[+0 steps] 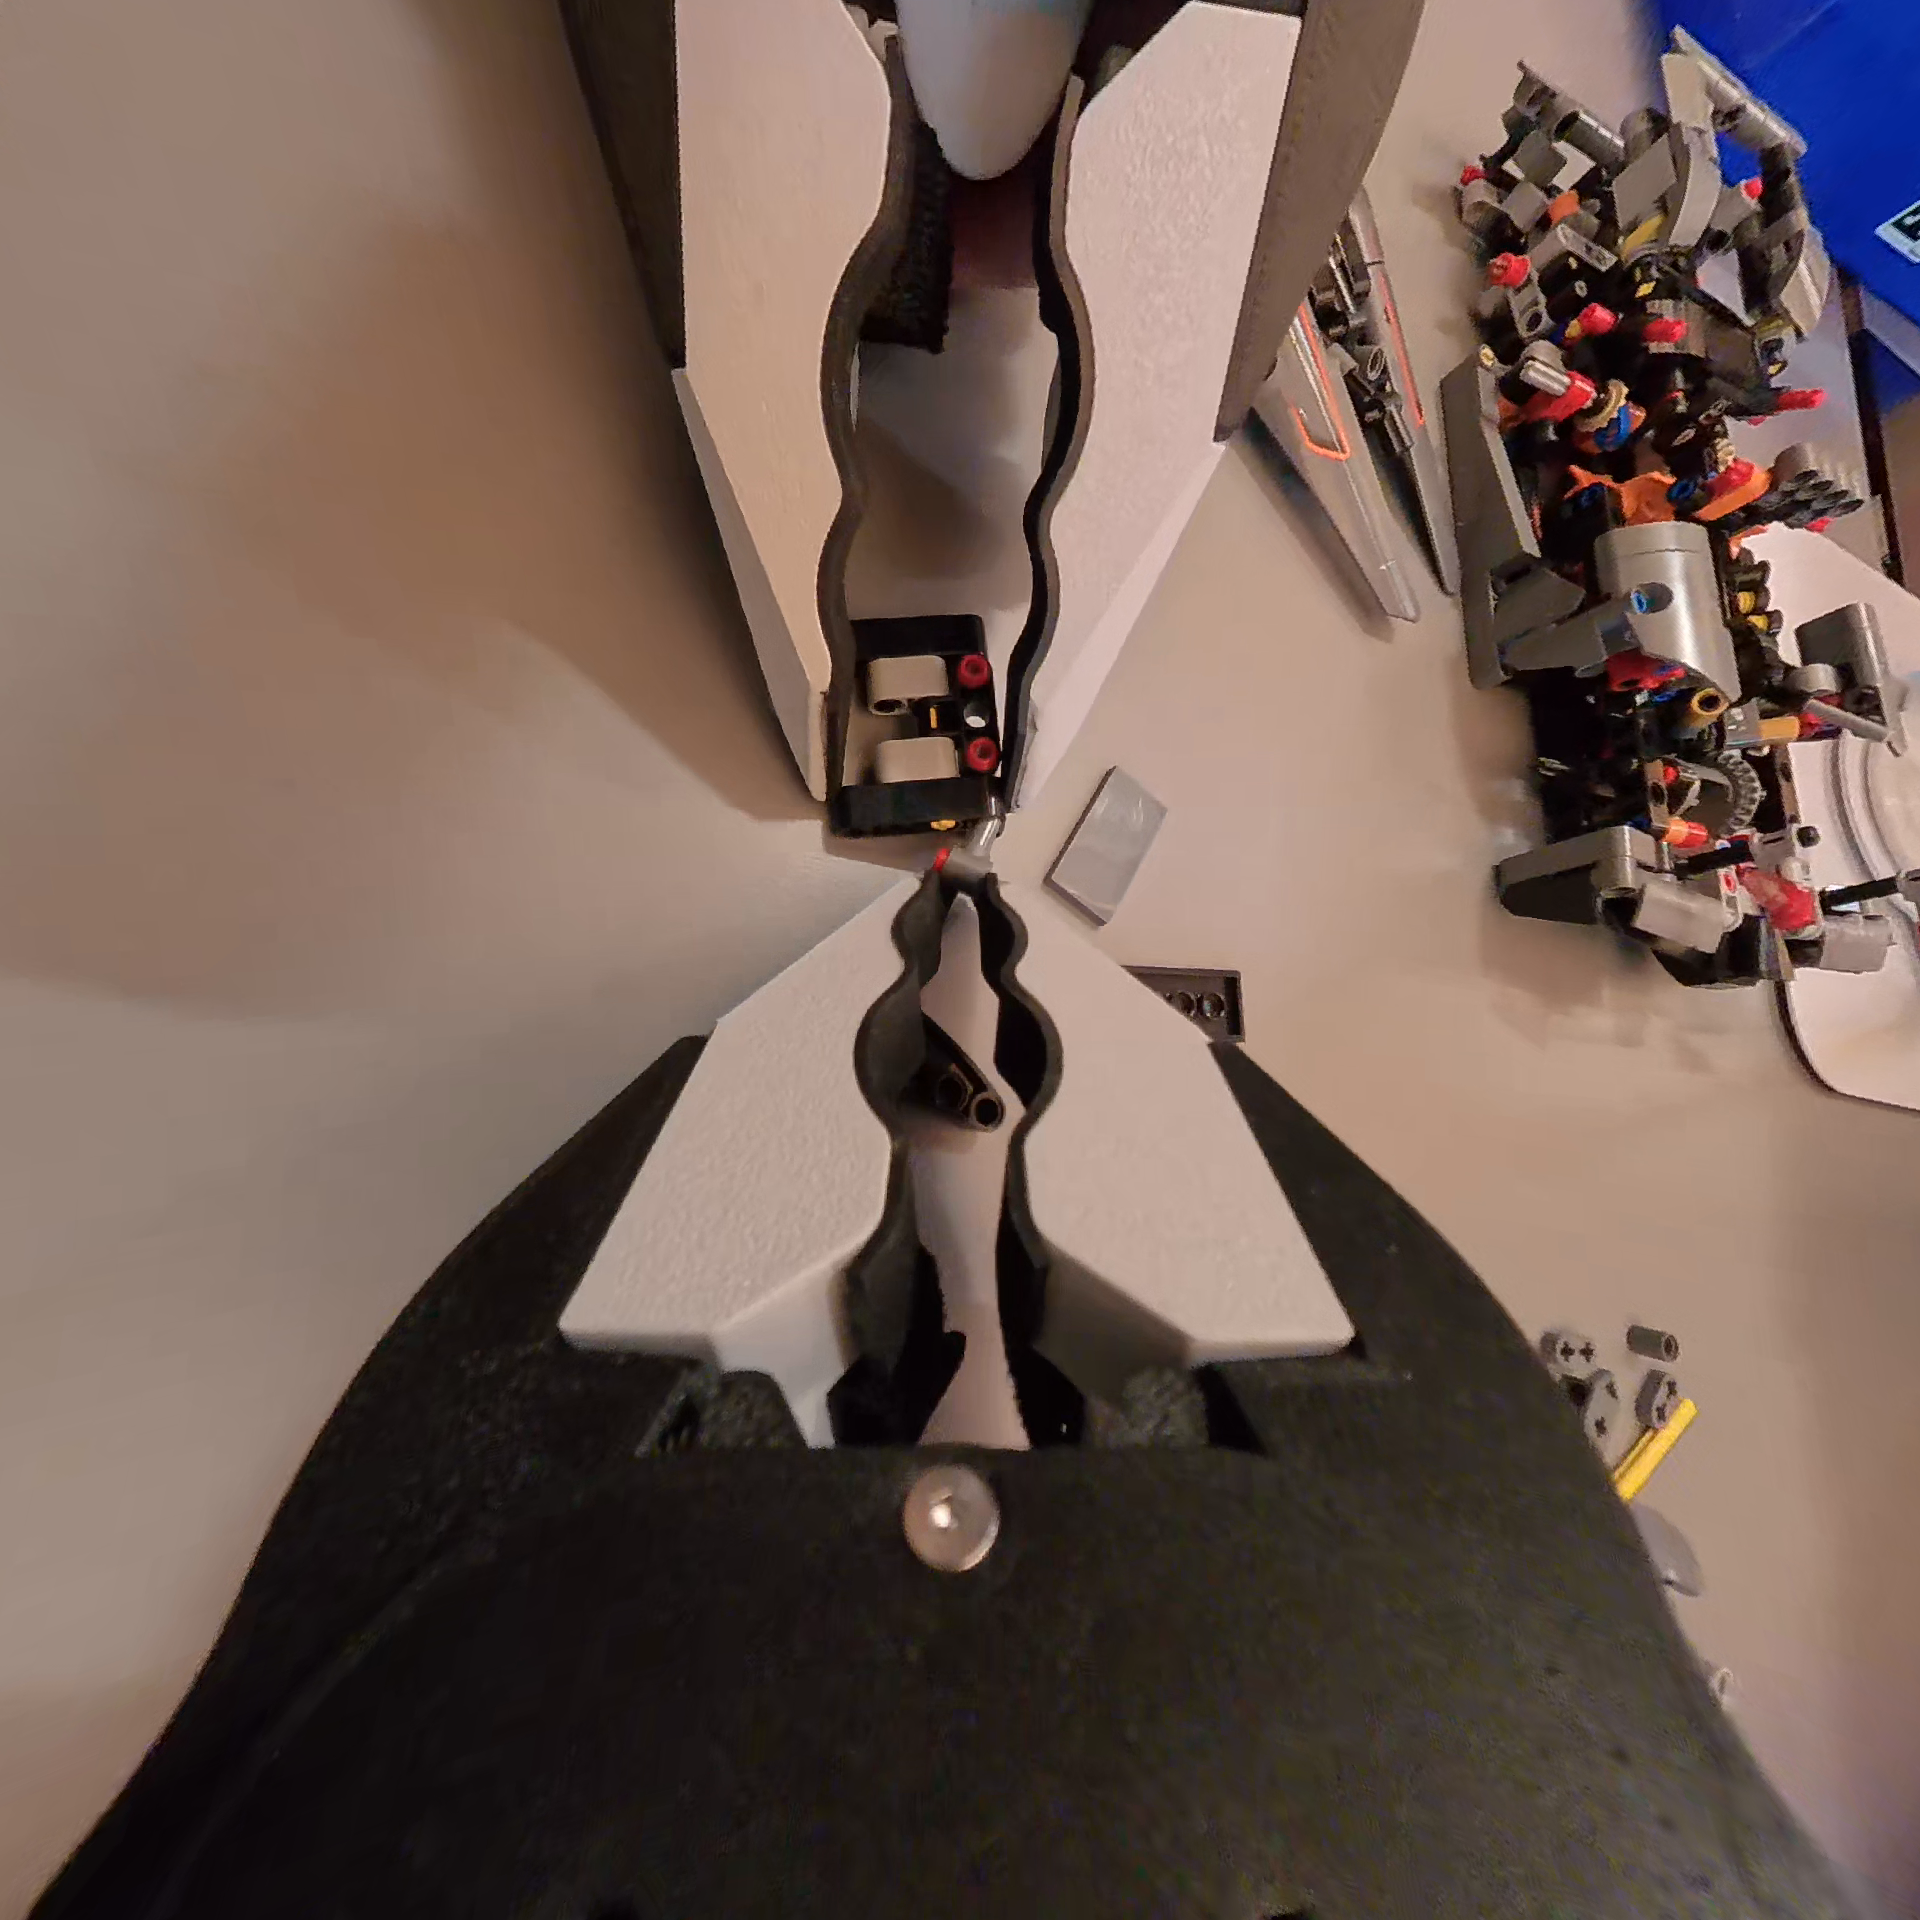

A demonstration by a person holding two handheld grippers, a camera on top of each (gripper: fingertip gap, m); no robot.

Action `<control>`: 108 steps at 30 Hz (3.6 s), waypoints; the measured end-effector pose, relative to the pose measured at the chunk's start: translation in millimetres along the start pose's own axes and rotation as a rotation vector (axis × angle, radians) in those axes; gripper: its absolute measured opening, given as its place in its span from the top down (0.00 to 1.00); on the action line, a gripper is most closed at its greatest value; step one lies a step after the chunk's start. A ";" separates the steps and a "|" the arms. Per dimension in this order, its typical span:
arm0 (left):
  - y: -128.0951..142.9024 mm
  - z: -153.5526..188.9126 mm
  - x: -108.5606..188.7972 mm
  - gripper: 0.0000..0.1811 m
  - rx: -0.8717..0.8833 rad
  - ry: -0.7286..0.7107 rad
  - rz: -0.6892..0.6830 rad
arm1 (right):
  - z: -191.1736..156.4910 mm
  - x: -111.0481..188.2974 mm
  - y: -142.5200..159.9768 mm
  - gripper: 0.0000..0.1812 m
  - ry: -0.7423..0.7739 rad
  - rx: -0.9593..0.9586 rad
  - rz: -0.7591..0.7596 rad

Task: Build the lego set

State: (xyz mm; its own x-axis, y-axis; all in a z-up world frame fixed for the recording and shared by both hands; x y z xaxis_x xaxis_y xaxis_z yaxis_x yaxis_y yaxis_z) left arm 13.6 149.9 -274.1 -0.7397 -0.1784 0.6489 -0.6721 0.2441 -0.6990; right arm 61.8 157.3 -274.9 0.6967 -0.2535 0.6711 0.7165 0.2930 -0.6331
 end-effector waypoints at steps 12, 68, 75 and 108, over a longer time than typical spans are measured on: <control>0.0 -0.6 -0.3 0.84 0.006 0.010 0.002 | 0.9 0.5 0.2 0.97 -0.012 -0.059 0.003; -2.1 13.5 3.8 0.84 -0.010 0.188 0.034 | -14.4 5.1 -4.6 0.98 -0.118 0.122 0.028; -2.0 14.2 4.2 0.84 -0.003 0.213 0.034 | -15.5 4.7 -5.7 0.98 -0.121 0.141 0.018; 6.7 19.2 13.2 0.83 0.045 0.247 0.012 | -24.9 25.8 -16.0 0.92 -0.189 -0.190 -0.035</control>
State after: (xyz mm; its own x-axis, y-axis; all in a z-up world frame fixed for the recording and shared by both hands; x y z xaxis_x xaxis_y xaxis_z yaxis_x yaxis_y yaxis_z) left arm -1.3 130.9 -276.0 -0.7208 0.0637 0.6902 -0.6681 0.2012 -0.7164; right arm 69.2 123.2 -257.1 0.6647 -0.0782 0.7430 0.7467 0.1039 -0.6570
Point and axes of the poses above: each gripper's, where its closed fingertips meet, x back along the fingers, y out of its underside, z = x × y across the jaws, the point moved 3 cm from there along x, back along the fingers
